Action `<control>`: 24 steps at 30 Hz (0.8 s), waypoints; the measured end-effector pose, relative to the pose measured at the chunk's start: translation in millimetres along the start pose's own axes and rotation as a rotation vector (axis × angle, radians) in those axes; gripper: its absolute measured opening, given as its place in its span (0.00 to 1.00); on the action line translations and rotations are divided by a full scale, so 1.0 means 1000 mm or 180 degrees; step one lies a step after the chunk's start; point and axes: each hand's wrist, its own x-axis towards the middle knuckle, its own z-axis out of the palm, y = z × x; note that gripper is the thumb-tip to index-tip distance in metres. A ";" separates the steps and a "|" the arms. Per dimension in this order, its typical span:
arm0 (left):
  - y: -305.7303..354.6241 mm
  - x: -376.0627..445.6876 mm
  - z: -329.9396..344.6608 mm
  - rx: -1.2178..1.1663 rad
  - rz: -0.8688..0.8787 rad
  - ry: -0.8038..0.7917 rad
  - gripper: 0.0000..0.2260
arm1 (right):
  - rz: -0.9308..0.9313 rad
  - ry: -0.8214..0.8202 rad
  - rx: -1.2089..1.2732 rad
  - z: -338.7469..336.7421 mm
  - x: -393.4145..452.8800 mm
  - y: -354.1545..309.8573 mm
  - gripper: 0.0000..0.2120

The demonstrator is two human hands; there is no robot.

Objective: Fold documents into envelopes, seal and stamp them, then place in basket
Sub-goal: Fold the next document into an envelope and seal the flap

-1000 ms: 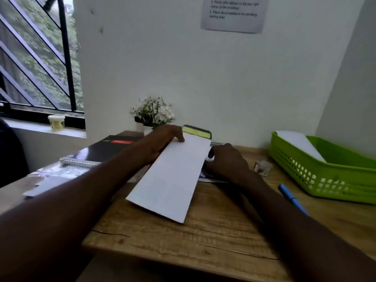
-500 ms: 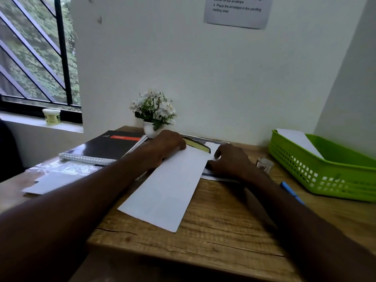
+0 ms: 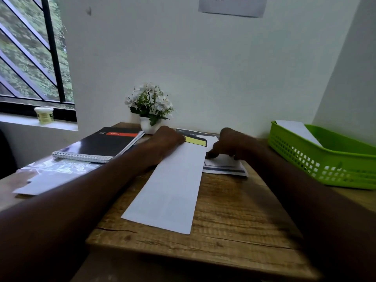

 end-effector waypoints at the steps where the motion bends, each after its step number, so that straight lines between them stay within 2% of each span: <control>1: 0.000 0.001 0.000 -0.0004 0.0007 -0.0005 0.07 | 0.0040 -0.0048 0.0070 -0.001 0.001 0.000 0.20; 4: 0.000 0.002 -0.001 0.0042 0.0031 0.0010 0.06 | 0.0066 -0.0083 0.0272 -0.002 0.004 0.005 0.23; 9: -0.001 0.003 0.002 0.0134 0.0148 -0.0003 0.12 | 0.0082 -0.0050 0.0504 -0.010 0.005 0.017 0.24; 13: -0.002 -0.002 0.001 -0.0040 0.0131 -0.0026 0.14 | 0.0154 0.0046 0.0851 -0.013 0.010 0.027 0.18; 17: -0.001 -0.006 0.001 -0.0160 0.0120 -0.0042 0.14 | 0.0078 0.0643 0.1520 -0.007 0.021 0.032 0.10; 18: -0.001 -0.007 0.001 -0.0190 0.0119 -0.0058 0.14 | -0.0006 0.0820 0.1817 -0.005 0.024 0.032 0.10; 20: 0.000 -0.008 0.001 -0.0259 0.0114 -0.0099 0.09 | -0.0148 0.1149 0.2510 -0.003 0.029 0.032 0.23; 21: 0.000 -0.009 0.000 -0.0290 0.0112 -0.0121 0.06 | -0.0245 0.1332 0.2770 -0.005 0.031 0.032 0.25; 22: 0.000 -0.010 0.000 -0.0334 0.0109 -0.0134 0.05 | -0.0359 0.1438 0.3002 -0.008 0.030 0.032 0.23; 24: 0.000 -0.010 0.000 -0.0441 0.0098 -0.0158 0.07 | -0.0562 0.1318 0.3374 -0.012 0.029 0.030 0.16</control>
